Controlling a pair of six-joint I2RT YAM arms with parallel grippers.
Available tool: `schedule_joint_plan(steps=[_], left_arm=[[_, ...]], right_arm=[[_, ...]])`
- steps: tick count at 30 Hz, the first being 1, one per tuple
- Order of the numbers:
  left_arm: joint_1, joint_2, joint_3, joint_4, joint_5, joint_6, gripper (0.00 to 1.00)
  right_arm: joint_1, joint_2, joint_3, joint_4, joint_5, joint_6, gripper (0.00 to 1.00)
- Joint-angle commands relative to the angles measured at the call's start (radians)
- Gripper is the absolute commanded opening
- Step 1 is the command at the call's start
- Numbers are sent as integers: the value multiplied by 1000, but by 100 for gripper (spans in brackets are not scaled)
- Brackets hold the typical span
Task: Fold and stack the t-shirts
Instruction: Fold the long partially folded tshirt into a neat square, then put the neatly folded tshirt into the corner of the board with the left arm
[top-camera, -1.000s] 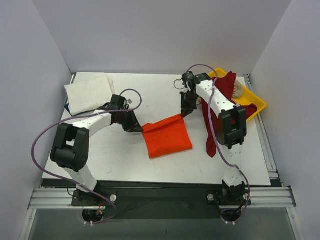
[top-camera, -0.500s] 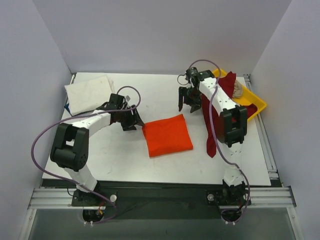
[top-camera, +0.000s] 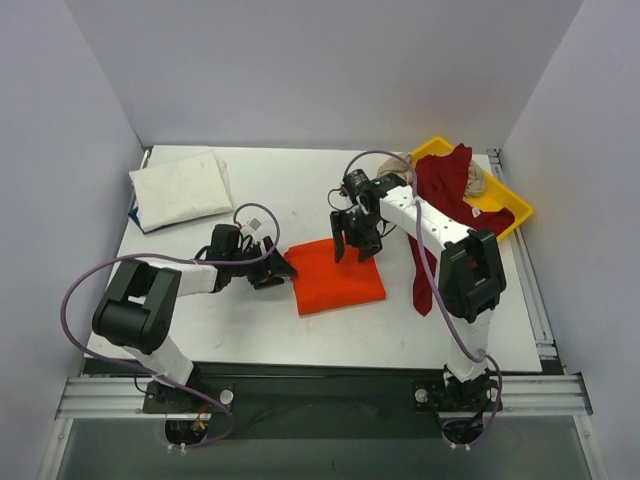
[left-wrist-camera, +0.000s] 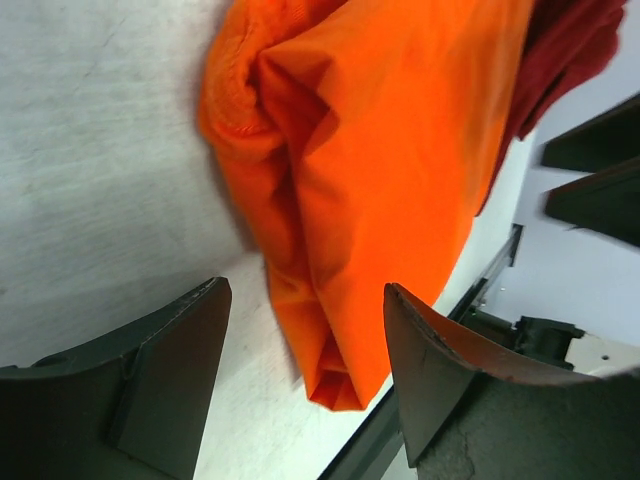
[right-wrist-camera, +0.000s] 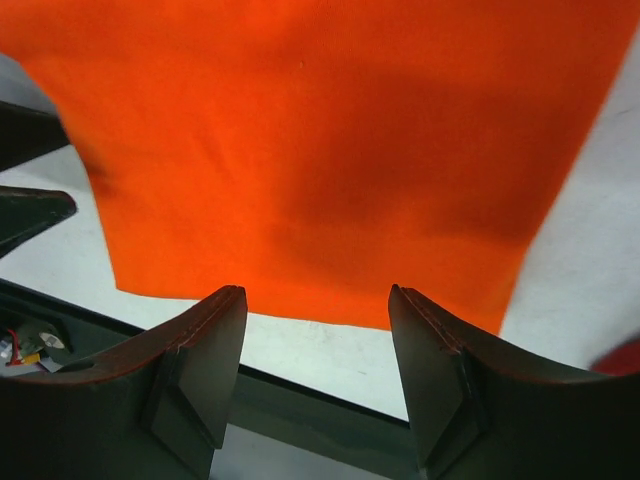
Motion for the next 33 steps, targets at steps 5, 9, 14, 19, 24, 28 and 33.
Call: schedule_joint_plan(steps=[5, 9, 14, 19, 24, 28, 33], left_arm=[[3, 113, -74, 406, 67, -103, 73], [2, 152, -103, 438, 40, -111, 73], [-12, 157, -157, 420, -13, -129, 73], [-57, 134, -183, 365, -59, -121, 73], [-92, 164, -174, 357, -93, -121, 73], [-92, 178, -166, 348, -124, -108, 73], [-100, 183, -152, 293, -184, -94, 73]], right_arm=[[5, 50, -117, 95, -52, 65, 59], [6, 73, -132, 104, -58, 66, 59], [11, 70, -150, 109, -57, 71, 59], [13, 68, -156, 112, -55, 77, 59], [17, 73, -166, 117, -54, 80, 58], [20, 70, -179, 120, -54, 77, 58], [23, 71, -192, 129, -55, 78, 58]])
